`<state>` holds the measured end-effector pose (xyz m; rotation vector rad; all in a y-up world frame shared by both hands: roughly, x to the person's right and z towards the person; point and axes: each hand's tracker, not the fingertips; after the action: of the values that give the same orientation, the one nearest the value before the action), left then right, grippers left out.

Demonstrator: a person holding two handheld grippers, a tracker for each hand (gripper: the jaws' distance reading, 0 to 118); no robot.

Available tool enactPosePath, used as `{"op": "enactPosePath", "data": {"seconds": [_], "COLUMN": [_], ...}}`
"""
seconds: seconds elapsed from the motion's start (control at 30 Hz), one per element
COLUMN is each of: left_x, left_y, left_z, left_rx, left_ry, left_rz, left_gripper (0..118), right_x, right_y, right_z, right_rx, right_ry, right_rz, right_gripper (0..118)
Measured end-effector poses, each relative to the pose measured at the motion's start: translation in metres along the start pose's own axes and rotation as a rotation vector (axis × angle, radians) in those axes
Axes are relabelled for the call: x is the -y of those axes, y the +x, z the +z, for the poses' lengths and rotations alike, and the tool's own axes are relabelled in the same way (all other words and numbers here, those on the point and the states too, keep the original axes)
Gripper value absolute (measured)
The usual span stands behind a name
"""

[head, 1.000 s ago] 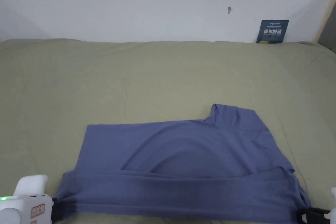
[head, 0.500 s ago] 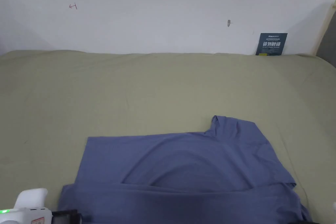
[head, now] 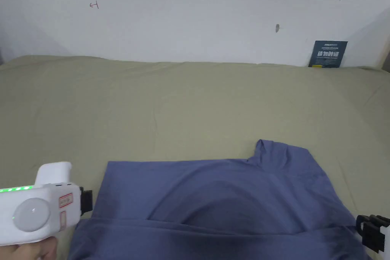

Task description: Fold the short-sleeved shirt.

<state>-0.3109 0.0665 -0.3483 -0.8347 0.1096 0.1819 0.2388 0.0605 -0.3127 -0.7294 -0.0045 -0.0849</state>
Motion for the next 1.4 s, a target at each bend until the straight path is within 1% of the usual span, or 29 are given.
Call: {"op": "enactPosePath", "data": {"seconds": [0.07, 0.17, 0.27, 0.3, 0.33, 0.37, 0.4, 0.43, 0.47, 0.57, 0.67, 0.7, 0.73, 0.77, 0.8, 0.83, 0.93, 1.0, 1.03, 1.07, 1.1, 1.13, 1.17, 1.2, 1.23, 1.27, 1.33, 1.37, 1.4], "left_x": [-0.010, -0.026, -0.049, -0.057, -0.067, -0.076, -0.082, -0.089, -0.089, -0.093, -0.100, -0.099, -0.098, -0.097, -0.096, -0.096, -0.093, -0.095, -0.095, -0.095, -0.095, -0.096, -0.096, -0.096, -0.096, -0.098, -0.098, -0.098, -0.099], "left_y": [0.004, 0.009, 0.010, 0.010, 0.010, 0.010, 0.010, 0.008, 0.010, 0.026, 0.030, 0.032, 0.026, 0.026, 0.027, 0.025, 0.021, 0.024, 0.025, 0.026, 0.027, 0.027, 0.029, 0.031, 0.032, 0.028, 0.028, 0.028, 0.026], "left_z": [-0.020, -0.043, -0.078, -0.090, -0.104, -0.119, -0.133, -0.153, -0.165, -0.197, -0.190, -0.190, -0.197, -0.197, -0.196, -0.198, -0.206, -0.203, -0.202, -0.202, -0.203, -0.203, -0.203, -0.203, -0.204, -0.205, -0.207, -0.207, -0.207], "left_rx": [0.011, -0.016, -0.029, -0.036, -0.048, -0.061, -0.085, -0.097, -0.083, -0.137, -0.163, -0.154, -0.140, -0.119, -0.120, -0.094, -0.099, -0.091, -0.085, -0.086, -0.079, -0.080, -0.082, -0.084, -0.080, -0.079, -0.078, -0.077, -0.076], "left_ry": [-0.006, 0.000, -0.010, -0.021, -0.028, -0.049, -0.091, -0.154, -0.144, -0.174, -0.201, -0.208, -0.212, -0.208, -0.210, -0.193, -0.212, -0.210, -0.207, -0.210, -0.214, -0.216, -0.218, -0.219, -0.213, -0.217, -0.219, -0.217, -0.220], "left_rz": [0.005, -0.021, -0.009, -0.013, -0.016, -0.024, -0.020, -0.013, 0.007, -0.071, -0.105, -0.104, -0.100, -0.102, -0.103, -0.082, -0.105, -0.075, -0.058, -0.059, -0.058, -0.064, -0.072, -0.078, -0.074, -0.072, -0.074, -0.077, -0.079], "left_gripper": [5, 5, 5, 8, 32, 79, 118, 115, 115, 115, 115, 110, 99, 63, 0, 0, 0, 0, 0, 0, 0, 0, 0, 0, 0, 0, 0, 0, 0], "right_x": [-0.007, -0.015, -0.024, -0.027, -0.031, -0.033, -0.036, -0.039, -0.041, -0.046, -0.051, -0.054, -0.057, -0.060, -0.063, -0.067, -0.082, -0.095, -0.102, -0.108, -0.114, -0.119, -0.120, -0.126, -0.129, -0.133, -0.123, -0.122, -0.123], "right_y": [-0.004, -0.009, -0.011, -0.011, -0.010, -0.012, -0.011, -0.008, -0.006, 0.001, 0.011, 0.015, 0.019, 0.025, 0.030, 0.034, 0.045, 0.049, 0.058, 0.063, 0.064, 0.065, 0.065, 0.062, 0.060, 0.057, 0.045, 0.041, 0.039], "right_z": [-0.012, -0.027, -0.040, -0.045, -0.051, -0.051, -0.055, -0.060, -0.064, -0.074, -0.085, -0.090, -0.095, -0.100, -0.106, -0.113, -0.135, -0.153, -0.167, -0.178, -0.190, -0.206, -0.216, -0.222, -0.230, -0.239, -0.236, -0.238, -0.240], "right_rx": [0.004, 0.000, -0.004, -0.008, -0.004, 0.004, 0.005, 0.007, 0.012, 0.032, 0.047, 0.049, 0.058, 0.057, 0.053, 0.059, 0.091, 0.101, 0.098, 0.083, 0.071, 0.040, 0.029, -0.014, -0.001, -0.013, 0.014, 0.018, 0.009], "right_ry": [0.012, 0.010, 0.000, -0.004, -0.007, -0.008, -0.011, -0.016, -0.020, -0.034, -0.048, -0.055, -0.058, -0.068, -0.081, -0.091, -0.110, -0.120, -0.125, -0.138, -0.169, -0.233, -0.279, -0.258, -0.303, -0.340, -0.335, -0.336, -0.348], "right_rz": [-0.016, -0.018, -0.018, -0.012, -0.009, -0.005, -0.002, 0.001, 0.003, 0.013, 0.010, 0.011, 0.006, -0.001, -0.008, -0.011, 0.007, 0.014, 0.014, 0.004, -0.013, -0.028, -0.040, -0.053, -0.039, -0.009, 0.035, 0.062, 0.071], "right_gripper": [0, 0, 0, 0, 0, 0, 0, 0, 0, 0, 0, 0, 0, 0, 0, 0, 0, 1, 8, 37, 95, 118, 117, 117, 117, 117, 113, 107, 91]}}
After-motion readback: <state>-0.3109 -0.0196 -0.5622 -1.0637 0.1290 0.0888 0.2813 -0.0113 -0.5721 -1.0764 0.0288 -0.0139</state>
